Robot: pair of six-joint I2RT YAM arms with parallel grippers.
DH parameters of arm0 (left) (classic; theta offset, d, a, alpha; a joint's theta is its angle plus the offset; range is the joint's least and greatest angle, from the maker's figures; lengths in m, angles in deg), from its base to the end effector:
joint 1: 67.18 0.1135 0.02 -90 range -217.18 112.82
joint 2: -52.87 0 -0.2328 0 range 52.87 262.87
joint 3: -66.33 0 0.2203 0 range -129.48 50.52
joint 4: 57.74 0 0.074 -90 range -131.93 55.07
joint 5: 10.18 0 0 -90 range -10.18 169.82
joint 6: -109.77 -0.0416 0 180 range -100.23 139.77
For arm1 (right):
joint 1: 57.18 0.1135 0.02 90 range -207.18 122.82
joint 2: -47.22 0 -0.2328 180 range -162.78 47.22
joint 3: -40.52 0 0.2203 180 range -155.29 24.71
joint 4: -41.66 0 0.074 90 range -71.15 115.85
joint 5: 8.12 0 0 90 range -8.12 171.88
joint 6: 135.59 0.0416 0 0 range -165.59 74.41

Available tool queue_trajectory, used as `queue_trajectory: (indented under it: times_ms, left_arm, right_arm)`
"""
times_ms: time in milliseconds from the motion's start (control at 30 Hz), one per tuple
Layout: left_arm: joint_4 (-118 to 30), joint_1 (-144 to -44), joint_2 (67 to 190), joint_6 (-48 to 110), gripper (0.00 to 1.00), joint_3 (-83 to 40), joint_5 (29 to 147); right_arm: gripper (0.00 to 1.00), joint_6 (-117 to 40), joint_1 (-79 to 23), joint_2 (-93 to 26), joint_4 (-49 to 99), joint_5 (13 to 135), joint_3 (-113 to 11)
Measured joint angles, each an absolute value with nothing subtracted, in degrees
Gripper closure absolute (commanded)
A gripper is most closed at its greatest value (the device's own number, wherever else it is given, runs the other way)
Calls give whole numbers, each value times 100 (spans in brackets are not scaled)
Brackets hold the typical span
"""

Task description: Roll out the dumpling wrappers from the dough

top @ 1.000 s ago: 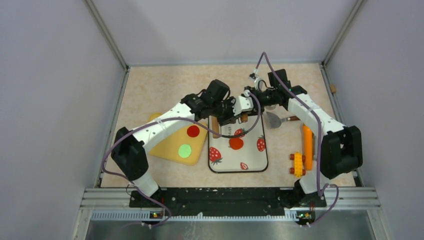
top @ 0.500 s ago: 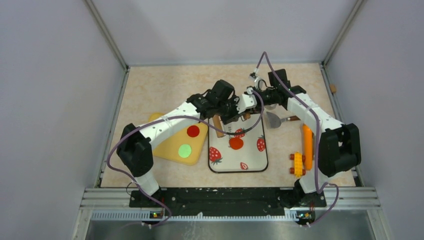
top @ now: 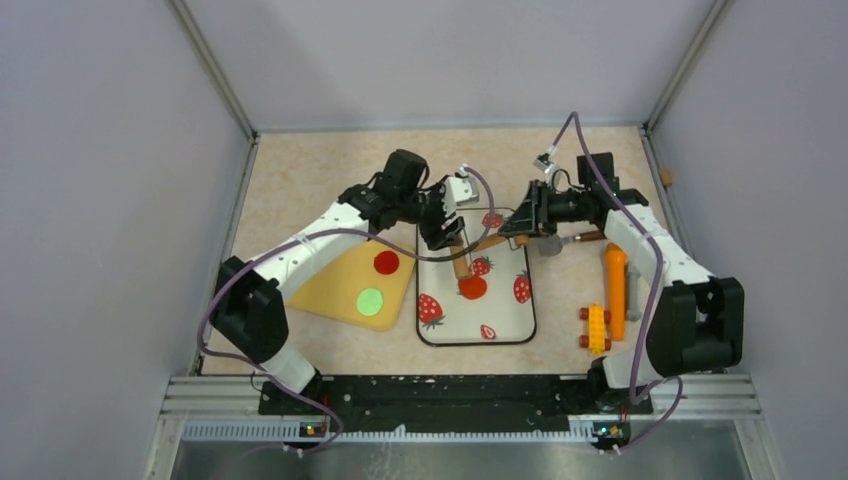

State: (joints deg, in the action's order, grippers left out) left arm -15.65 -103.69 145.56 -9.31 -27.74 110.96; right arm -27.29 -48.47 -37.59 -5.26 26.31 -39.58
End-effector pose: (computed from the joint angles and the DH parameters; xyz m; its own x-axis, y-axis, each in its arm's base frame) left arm 0.2559 -0.2162 0.2799 -0.0575 0.5601 -0.8264 0.9752 0.2088 0.0737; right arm 0.2706 0.0762 0.2508 -0.9216 0.0384 -0.3863 -0.3184 0.4943 0.8089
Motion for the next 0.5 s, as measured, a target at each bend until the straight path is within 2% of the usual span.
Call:
queue_trajectory:
  times_ms: [200,500]
  left_arm:
    - [-2039,-10742,14451,-1213,27,-2632,11605]
    - [-2006,-10959,14818,-1772,36,-2916,11988]
  right_arm:
    - [100,-2556,-4847,-3077,-321,2172,-3479]
    - [100,-2539,-4849,-3031,-294,2074,-3418]
